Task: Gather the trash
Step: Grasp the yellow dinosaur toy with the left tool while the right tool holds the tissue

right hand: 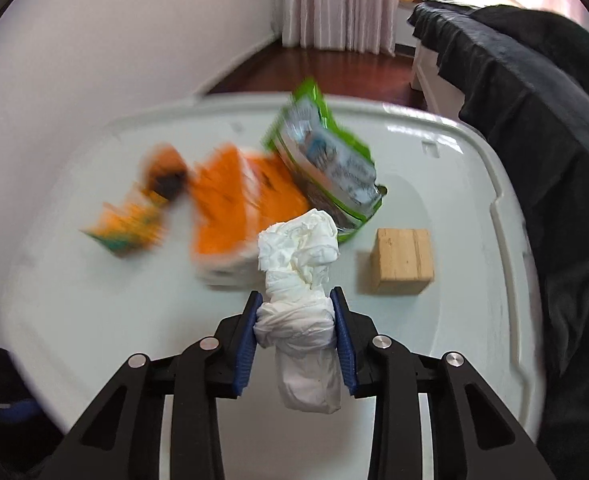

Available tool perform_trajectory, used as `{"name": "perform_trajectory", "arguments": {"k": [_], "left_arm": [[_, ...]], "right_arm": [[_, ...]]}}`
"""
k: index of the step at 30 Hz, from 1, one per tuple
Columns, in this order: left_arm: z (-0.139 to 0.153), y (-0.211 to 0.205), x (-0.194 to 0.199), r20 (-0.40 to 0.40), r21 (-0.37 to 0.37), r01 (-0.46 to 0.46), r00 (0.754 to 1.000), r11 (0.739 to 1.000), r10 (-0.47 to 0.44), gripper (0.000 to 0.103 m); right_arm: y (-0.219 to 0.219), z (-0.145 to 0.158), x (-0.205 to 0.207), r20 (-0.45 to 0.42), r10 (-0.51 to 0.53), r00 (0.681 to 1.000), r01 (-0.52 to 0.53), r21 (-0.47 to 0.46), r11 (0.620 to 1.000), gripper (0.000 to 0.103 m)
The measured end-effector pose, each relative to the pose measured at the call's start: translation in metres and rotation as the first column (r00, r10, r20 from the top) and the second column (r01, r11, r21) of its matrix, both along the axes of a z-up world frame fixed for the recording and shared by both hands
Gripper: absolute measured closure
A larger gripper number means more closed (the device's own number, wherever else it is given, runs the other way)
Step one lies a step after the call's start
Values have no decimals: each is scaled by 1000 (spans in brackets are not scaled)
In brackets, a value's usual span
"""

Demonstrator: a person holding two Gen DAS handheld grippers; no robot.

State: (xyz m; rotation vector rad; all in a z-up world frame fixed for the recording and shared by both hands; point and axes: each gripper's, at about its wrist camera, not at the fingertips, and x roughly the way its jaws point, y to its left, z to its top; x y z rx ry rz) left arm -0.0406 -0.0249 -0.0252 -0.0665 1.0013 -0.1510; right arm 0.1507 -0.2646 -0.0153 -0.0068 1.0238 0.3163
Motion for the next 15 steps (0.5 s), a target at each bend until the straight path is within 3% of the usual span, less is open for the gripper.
{"name": "perform_trajectory", "arguments": {"k": [2,6,11,15], "left_arm": [[7,-3,13,0,26,28,1000,999,-28,32],[20,-10,63,22,101,126,991,987,-129,32],[16,-5,137,17,58,217,976,974,-219,32],[-1,-11,191,-4,104,283,959,953,-284,32]], "right_arm": [[-10,17,-26,28,-11,1000,8,111,994,68],[-31,18,-70,29,-54,998,47,215,976,68],[-43,11,-76,-20,-90,996,92,255,963,68],[-52,10,-73,-32,-116,993,120,288,950,68]]}}
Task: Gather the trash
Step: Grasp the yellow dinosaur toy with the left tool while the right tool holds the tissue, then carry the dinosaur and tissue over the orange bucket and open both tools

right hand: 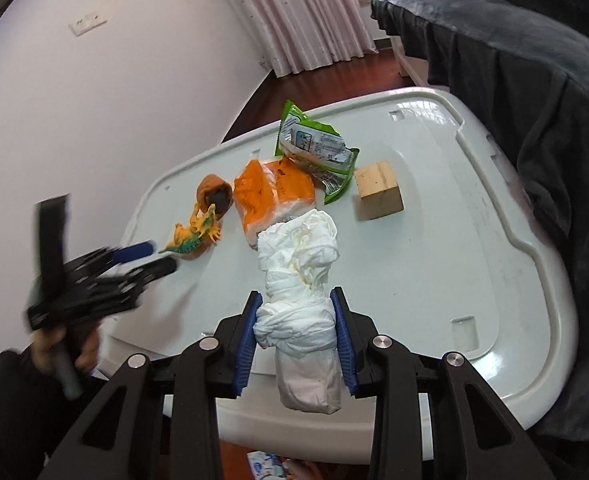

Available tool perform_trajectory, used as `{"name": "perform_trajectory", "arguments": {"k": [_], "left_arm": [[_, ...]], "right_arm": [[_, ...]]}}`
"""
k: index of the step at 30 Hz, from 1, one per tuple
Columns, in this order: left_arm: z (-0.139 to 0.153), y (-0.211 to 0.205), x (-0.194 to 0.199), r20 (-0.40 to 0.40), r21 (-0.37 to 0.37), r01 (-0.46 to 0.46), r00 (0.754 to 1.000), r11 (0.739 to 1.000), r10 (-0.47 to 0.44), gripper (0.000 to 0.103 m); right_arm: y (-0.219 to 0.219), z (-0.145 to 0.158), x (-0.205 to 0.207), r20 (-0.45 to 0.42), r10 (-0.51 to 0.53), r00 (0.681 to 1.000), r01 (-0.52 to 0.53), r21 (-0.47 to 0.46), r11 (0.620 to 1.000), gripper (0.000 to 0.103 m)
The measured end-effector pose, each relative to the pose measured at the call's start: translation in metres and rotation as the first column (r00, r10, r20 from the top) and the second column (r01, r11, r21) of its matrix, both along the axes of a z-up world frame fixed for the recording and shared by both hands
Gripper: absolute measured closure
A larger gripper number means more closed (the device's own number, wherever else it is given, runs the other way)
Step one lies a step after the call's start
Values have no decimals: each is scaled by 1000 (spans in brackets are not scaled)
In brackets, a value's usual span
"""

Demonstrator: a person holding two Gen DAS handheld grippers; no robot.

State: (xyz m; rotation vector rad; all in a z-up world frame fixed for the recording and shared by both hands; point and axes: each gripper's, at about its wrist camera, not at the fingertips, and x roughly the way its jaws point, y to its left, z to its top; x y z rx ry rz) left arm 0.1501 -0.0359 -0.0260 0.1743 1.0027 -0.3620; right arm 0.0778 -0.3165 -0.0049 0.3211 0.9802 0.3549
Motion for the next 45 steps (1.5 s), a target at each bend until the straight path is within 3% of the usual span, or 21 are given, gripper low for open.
{"name": "perform_trajectory", "arguments": {"k": [3,10,14,20,26,31,45], "left_arm": [[-15,-2,25,-2,30,44,999,999,-44,32],[-31,-13,38,61,161,126,989,979,-138,31],[-34,-17,36,99,183,127,984,975,-147,31],[-34,-15,29,147,160,65,985,985,-88,32],[-29,-10,19,118,45,62,991,997,-67,33],[-15,1,5,115,-101,30,993,994,-18,34],[36,4,-45,193,-230,-17,979,973,62,34]], "right_arm": [[1,0,-2,-4,8,1000,-7,10,1000,68],[3,-1,-2,-19,20,1000,-19,26,999,68],[6,-2,-1,-23,29,999,-29,22,999,68],[10,-3,1,-23,34,999,-33,23,999,68],[7,-2,1,-16,33,999,-32,25,999,68],[6,2,0,-5,38,999,-38,33,999,68],[6,8,-3,17,48,999,-49,44,998,68]]}}
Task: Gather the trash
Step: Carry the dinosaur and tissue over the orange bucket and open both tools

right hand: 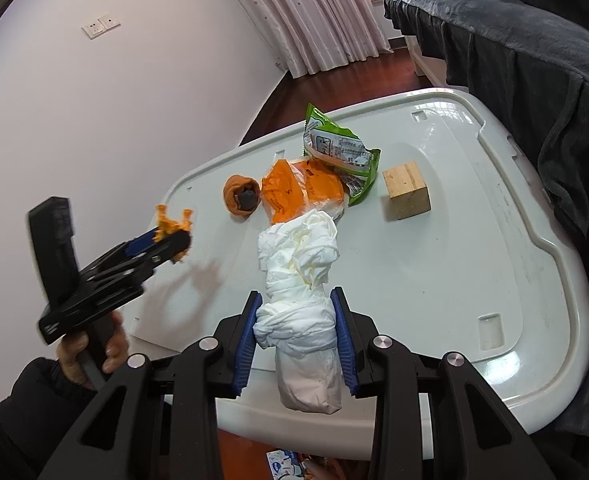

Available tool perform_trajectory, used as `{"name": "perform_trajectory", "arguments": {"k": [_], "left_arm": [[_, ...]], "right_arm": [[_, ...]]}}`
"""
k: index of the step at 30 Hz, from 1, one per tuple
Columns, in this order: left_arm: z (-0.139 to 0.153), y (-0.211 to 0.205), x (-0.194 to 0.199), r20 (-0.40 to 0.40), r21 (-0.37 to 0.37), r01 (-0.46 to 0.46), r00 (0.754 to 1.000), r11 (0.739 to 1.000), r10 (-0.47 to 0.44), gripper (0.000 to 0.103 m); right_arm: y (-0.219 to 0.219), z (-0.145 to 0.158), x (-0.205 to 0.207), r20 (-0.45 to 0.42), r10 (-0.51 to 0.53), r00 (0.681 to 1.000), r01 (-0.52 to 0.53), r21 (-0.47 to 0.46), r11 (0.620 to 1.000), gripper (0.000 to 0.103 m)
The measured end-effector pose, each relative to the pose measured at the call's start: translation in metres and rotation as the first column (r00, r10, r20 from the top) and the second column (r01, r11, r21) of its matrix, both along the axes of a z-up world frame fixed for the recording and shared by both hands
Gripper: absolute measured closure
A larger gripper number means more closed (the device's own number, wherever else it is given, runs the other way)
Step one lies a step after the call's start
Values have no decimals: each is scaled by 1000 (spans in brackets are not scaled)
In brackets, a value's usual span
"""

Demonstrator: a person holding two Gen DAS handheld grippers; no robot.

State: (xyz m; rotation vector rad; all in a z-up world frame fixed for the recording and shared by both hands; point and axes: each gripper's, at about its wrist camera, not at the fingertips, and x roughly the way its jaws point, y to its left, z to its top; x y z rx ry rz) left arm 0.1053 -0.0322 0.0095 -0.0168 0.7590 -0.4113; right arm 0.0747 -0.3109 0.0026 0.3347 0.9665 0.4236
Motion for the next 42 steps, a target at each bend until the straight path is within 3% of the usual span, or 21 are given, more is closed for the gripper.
{"name": "perform_trajectory", "arguments": {"k": [7,12,20,30,42], "left_arm": [[33,-9,-52,34,-20,2,999,1000,-2,34],[44,-17,-102,29,36,-68,997,997,67,34],[41,-25,-162,-21,28,-145,989,989,146,34],[27,-25,-218,-34,44,-144,989,989,146,34],[-13,-17,-220,-176,71,-183,965,980,193,34]], "right_arm": [[4,5,-5,47,1,999,0,-37,999,68],[9,7,-21,65,13,998,-8,-71,997,68],[20,20,-76,66,43,997,-38,-81,996,68],[41,37,-166,184,66,981,-26,-210,977,68],[46,1,-177,46,80,996,-70,-189,980,68]]}}
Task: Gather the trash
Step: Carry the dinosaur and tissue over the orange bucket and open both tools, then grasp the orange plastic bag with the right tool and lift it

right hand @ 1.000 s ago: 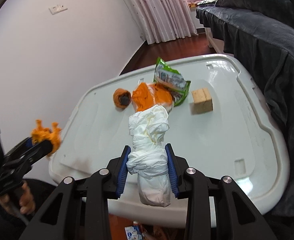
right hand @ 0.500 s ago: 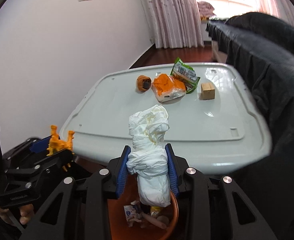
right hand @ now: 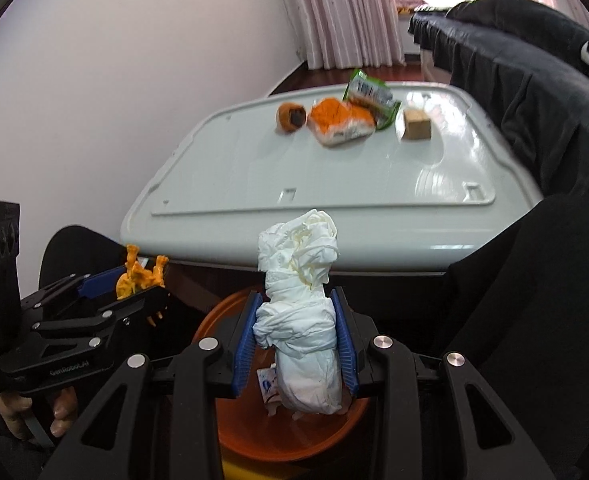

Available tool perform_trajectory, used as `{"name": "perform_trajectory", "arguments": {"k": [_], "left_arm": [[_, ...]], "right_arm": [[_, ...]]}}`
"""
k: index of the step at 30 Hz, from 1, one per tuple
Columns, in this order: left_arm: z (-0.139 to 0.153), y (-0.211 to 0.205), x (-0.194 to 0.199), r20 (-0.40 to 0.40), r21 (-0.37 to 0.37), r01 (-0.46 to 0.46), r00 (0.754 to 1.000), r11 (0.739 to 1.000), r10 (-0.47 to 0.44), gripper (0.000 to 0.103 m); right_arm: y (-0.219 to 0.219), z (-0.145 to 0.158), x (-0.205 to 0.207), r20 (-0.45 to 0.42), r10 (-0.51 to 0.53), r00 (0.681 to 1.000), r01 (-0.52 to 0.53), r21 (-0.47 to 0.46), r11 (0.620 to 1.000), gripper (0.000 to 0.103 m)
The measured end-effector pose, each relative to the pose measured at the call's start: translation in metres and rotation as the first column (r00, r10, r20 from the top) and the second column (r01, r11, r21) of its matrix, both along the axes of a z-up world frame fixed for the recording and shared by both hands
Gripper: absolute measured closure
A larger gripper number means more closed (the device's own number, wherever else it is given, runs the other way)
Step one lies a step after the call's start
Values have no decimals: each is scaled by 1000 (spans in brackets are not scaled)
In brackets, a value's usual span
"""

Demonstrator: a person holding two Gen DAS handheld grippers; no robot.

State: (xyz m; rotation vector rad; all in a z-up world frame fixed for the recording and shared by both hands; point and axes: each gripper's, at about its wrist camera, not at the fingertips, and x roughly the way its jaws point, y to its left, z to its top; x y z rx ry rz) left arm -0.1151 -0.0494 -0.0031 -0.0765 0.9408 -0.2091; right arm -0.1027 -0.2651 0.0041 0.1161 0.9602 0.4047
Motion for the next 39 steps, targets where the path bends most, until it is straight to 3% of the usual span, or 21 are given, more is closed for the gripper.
{"name": "perform_trajectory", "arguments": {"k": [32,34,35,36,39], "left_arm": [[-6,-3,5,-47,15,5,999,1000,-4,34],[-7,-3,6,-50,9,6,999,1000,-6,34],[-7,-2,6,-53,2,8,999,1000,-8,32],[-7,-1,6,-53,5,1,999,1000,0,29],[-4,4,5,-44,-13,-14,999,1000,14,27]], "right_arm": [[6,-16,-1,-59,28,998,-27,23,999,67],[6,-17,0,-64,30,998,-28,26,999,65],[5,-17,0,-66,30,997,-28,27,999,51],[4,-17,0,-64,24,998,-22,27,999,44],[-2,-13,-1,-38,-6,999,8,34,999,41]]}}
